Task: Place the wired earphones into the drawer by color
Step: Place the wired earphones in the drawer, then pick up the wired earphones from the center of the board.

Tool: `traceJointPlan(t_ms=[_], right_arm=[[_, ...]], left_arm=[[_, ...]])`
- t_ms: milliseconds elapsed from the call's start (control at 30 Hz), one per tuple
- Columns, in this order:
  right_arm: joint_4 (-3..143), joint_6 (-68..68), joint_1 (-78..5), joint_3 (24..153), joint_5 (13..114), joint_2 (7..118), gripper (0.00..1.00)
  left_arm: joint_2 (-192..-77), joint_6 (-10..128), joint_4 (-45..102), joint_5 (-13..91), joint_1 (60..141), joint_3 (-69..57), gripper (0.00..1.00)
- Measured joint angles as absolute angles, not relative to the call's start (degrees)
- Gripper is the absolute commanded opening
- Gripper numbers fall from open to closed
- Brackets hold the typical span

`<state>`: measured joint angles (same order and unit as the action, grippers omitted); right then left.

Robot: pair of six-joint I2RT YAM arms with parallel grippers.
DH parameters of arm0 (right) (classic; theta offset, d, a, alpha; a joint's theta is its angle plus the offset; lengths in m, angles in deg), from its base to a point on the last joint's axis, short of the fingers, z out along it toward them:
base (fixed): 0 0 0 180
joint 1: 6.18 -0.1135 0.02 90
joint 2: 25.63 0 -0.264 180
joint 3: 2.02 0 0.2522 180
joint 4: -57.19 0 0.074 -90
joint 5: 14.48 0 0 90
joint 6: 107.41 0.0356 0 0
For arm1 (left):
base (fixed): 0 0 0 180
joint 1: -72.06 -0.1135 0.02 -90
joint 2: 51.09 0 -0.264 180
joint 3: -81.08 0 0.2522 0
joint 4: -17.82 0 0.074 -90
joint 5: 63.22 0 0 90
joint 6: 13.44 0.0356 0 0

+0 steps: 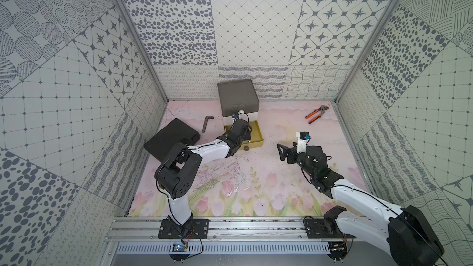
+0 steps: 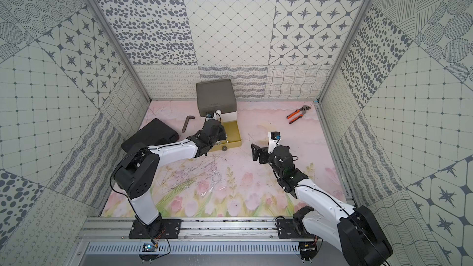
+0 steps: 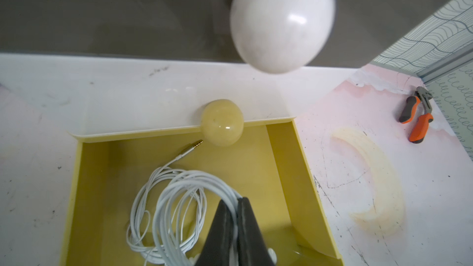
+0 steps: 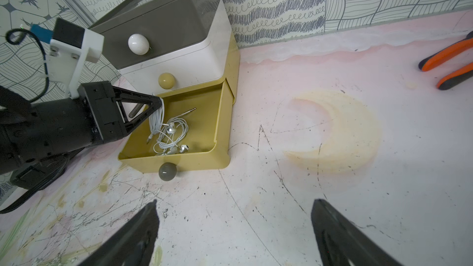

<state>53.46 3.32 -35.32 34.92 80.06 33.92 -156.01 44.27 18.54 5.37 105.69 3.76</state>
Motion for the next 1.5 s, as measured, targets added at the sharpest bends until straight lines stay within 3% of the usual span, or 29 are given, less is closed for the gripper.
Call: traceJointPlan(t_ms=[233,400,633,900,1200,1500], right_arm=[[53.3,3.0,-35.3,34.9,80.0,33.9,0.97],[53.3,2.5,-35.3,34.9,79.5,33.9,0.97],[53.4,1.3,-35.3,34.9,78.1,34.0,0.97],[53.8,0.5,-35.3,35.6,73.9,35.9,0.97],[57.7,3.8,-38.5,38.9,67.6,39.7,0.95],[72.1,5.0,-54.3,52.0,69.4,46.0,0.91]], left_arm=[[-157.1,43.6,17.2,5.2,105.6,4.7,0.01],[-157.1,43.2,16.5,5.2,105.3,5.3,0.3],[-153.9,42.3,16.7,5.7,105.3,7.2,0.59],[-141.5,40.7,17.5,6.1,105.3,15.7,0.99],[-123.1,41.8,22.3,8.3,104.9,27.1,0.99],[-105.8,46.1,27.9,11.0,104.9,38.2,0.99]])
